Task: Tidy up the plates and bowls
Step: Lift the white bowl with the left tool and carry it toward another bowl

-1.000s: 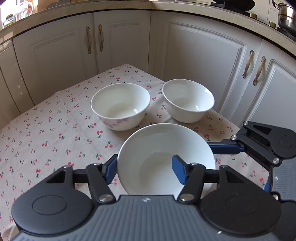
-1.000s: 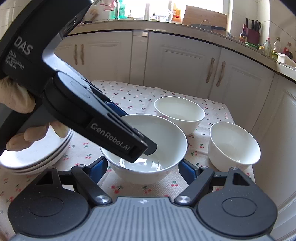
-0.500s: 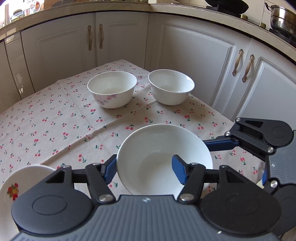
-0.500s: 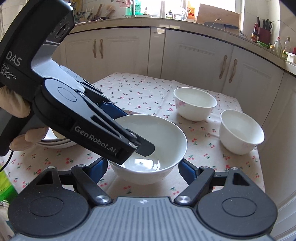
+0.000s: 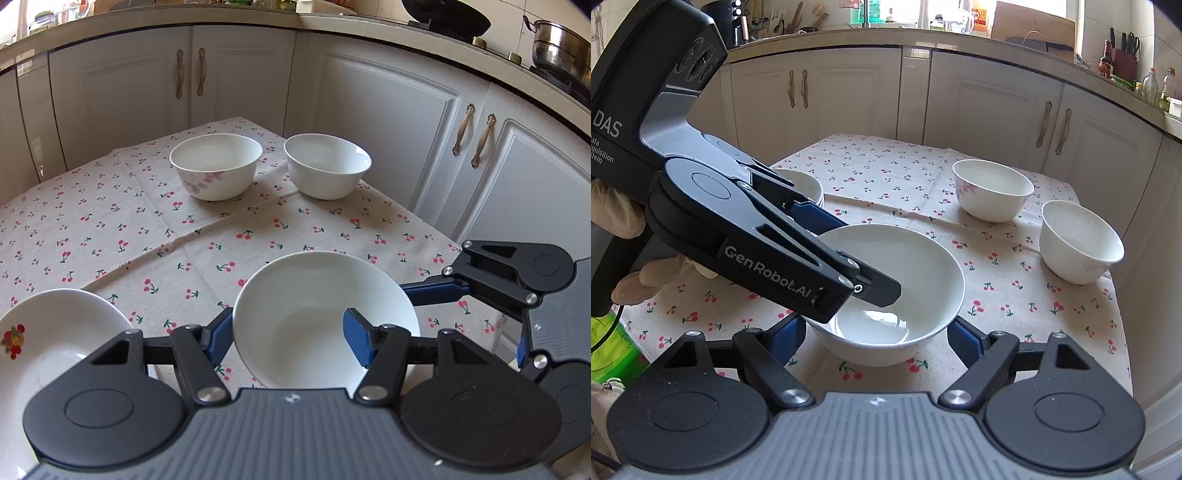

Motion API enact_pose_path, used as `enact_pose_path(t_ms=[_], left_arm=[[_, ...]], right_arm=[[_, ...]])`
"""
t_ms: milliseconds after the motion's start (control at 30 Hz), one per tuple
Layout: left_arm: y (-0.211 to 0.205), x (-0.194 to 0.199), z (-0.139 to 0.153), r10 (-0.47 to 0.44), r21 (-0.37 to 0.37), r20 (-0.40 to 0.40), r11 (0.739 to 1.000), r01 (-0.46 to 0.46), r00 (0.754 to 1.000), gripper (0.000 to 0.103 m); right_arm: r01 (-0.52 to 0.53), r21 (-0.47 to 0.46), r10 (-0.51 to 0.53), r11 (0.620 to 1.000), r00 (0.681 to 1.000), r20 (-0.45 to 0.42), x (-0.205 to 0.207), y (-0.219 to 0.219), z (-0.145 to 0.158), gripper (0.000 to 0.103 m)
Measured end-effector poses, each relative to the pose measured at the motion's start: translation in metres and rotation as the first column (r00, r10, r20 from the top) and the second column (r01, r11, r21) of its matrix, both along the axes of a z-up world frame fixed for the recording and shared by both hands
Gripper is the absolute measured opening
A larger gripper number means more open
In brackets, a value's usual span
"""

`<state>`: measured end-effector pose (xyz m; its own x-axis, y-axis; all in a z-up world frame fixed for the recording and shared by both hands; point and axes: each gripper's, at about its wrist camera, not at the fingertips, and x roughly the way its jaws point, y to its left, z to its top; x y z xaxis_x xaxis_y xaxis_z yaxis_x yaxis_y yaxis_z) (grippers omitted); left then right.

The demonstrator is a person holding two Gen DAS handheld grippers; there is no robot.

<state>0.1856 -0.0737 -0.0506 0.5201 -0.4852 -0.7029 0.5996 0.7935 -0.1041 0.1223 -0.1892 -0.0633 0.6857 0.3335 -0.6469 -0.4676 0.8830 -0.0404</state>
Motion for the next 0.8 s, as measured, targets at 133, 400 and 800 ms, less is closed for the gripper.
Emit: enact_pose_path(t_ms=[133,400,800], left_arm=[[-0.0004,-0.003,-0.0016,-0.009,-0.003,0.003,1.0,0.009,1.0,0.062],[-0.0011,-0.0019,-0.0061,-0.012,-0.01,-0.012,1.0,0.012,1.0,0.062],[-0.002,-0.0017,-0.008,-0.017,-0.016,-0.01,1.0,0.017,1.0,0.066]], right_arm=[[0.001,-0.013,-0.001,1.0,1.0,-0.003,-0.0028,0.0001,-0.0021,0.087],[0.004,-0.013,-0.004,1.0,1.0,-0.015,-0.004,-0.0015,-0.0059,0.087],[0.007,-0.012,-0.007,1.0,1.0,-0.01,-0.0054,-0.0018,-0.0051,0.087]])
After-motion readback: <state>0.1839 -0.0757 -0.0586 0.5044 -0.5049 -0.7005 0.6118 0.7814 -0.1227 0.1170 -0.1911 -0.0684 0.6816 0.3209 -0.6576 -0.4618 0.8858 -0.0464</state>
